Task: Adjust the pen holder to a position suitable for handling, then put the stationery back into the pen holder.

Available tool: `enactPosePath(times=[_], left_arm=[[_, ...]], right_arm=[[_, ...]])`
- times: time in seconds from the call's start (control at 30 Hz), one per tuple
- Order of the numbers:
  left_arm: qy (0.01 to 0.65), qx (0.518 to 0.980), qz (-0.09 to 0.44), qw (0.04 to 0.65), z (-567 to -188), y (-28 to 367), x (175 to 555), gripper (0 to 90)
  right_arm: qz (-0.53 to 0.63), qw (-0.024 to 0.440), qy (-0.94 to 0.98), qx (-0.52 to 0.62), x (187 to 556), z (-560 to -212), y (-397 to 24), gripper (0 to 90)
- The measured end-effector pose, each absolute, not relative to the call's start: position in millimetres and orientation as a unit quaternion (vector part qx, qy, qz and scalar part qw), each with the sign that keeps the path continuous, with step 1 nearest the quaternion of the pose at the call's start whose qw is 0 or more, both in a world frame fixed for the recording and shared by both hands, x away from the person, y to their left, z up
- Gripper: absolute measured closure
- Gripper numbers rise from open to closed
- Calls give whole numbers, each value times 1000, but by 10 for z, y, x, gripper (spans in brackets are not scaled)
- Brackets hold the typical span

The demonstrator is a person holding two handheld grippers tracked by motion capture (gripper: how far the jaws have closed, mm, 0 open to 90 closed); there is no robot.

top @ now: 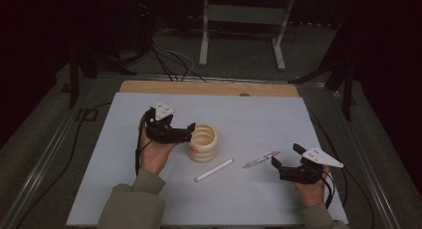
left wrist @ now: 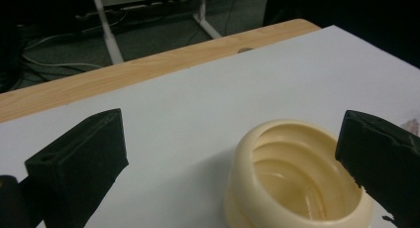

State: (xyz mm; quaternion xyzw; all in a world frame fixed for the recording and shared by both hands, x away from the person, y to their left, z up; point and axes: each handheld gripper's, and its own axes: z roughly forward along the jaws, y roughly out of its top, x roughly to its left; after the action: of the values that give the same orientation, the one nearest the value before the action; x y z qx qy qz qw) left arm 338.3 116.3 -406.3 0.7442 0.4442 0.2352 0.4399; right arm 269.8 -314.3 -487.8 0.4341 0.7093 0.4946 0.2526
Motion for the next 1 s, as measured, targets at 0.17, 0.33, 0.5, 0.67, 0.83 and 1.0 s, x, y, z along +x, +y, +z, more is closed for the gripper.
enactPosePath(times=[0.17, 0.33, 0.5, 0.67, 0.83, 1.0], left_arm=[[453, 742, 234, 435, -4062, 1242, 3318, 1], [449, 739, 236, 444, -4067, 1312, 3247, 1], [447, 736, 239, 449, -4066, 1383, 3219, 2], [449, 733, 242, 449, -4078, 1465, 3185, 2], [462, 729, 243, 443, -4088, 1568, 3143, 2], [478, 723, 247, 433, -4099, 1685, 3098, 1]], right_arm=[[496, 254, 708, 434, 2699, -4877, -3150, 3], [496, 253, 709, 433, 2698, -4879, -3147, 3], [494, 252, 710, 434, 2703, -4884, -3138, 3], [494, 252, 710, 435, 2704, -4889, -3138, 3], [495, 251, 708, 436, 2703, -4890, -3143, 3], [494, 250, 710, 435, 2705, -4896, -3128, 3]])
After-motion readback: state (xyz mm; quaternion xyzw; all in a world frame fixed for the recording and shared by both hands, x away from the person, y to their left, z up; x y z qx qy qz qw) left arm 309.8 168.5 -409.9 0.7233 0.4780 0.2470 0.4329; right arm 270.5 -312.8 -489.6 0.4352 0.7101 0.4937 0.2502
